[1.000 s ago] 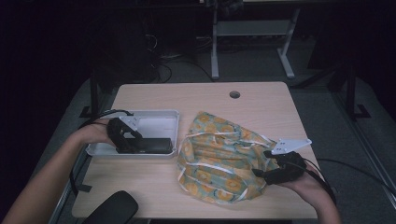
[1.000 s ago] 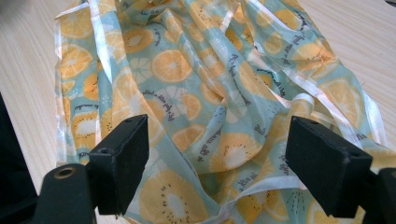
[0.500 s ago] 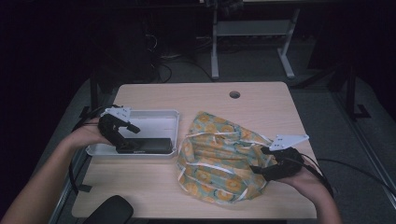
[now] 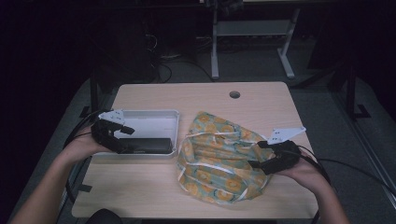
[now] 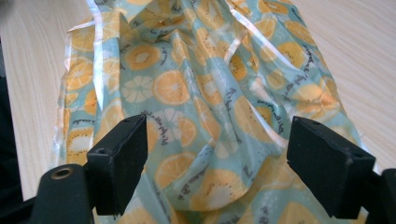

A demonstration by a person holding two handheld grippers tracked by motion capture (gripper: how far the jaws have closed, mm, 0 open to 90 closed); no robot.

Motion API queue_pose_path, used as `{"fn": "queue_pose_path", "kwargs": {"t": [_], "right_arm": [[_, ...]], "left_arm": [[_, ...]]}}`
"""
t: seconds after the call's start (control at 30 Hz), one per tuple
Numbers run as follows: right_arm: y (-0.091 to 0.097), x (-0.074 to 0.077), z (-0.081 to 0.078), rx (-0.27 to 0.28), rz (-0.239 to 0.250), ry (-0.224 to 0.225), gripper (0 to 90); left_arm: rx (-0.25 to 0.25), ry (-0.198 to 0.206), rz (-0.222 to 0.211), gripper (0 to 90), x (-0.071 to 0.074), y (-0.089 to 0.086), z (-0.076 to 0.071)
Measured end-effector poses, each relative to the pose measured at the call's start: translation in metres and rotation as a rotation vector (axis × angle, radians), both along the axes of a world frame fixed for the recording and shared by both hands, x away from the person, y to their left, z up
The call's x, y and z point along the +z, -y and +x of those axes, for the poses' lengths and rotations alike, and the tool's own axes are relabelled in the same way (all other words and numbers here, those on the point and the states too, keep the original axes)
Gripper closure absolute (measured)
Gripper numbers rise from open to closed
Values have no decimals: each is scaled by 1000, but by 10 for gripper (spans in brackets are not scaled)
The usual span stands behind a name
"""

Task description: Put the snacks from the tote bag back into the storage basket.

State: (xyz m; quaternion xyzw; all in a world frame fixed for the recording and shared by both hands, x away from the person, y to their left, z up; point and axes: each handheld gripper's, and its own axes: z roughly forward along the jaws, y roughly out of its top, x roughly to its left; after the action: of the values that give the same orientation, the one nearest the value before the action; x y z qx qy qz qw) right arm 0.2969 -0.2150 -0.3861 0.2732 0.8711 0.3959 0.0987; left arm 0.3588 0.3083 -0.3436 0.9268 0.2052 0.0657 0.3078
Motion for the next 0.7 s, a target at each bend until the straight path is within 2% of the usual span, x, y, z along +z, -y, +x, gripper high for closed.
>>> {"fn": "queue_pose_path", "kwargs": {"t": [0.03,0.1,0.2,0.4,0.47,0.57,0.7], "right_arm": [[-1,0,1,3,-1,-2,198],[-2,0,3,15,-2,3,198],[-5,0,7,31,-1,8,195],[-11,-1,11,44,-4,11,193],[-14,-1,11,43,-8,7,192],[-18,-2,8,42,-24,17,185],[-17,-5,1,38,-13,12,186]], "left_arm": [[0,5,10,283,2,-1,-3],[29,13,-9,283,3,-3,-11],[49,33,-7,283,4,-6,-22],[111,69,-51,283,2,-9,-47],[123,73,-63,283,1,-8,-53],[133,85,-60,283,-3,-5,-63],[138,87,-73,283,-12,1,-73]]}}
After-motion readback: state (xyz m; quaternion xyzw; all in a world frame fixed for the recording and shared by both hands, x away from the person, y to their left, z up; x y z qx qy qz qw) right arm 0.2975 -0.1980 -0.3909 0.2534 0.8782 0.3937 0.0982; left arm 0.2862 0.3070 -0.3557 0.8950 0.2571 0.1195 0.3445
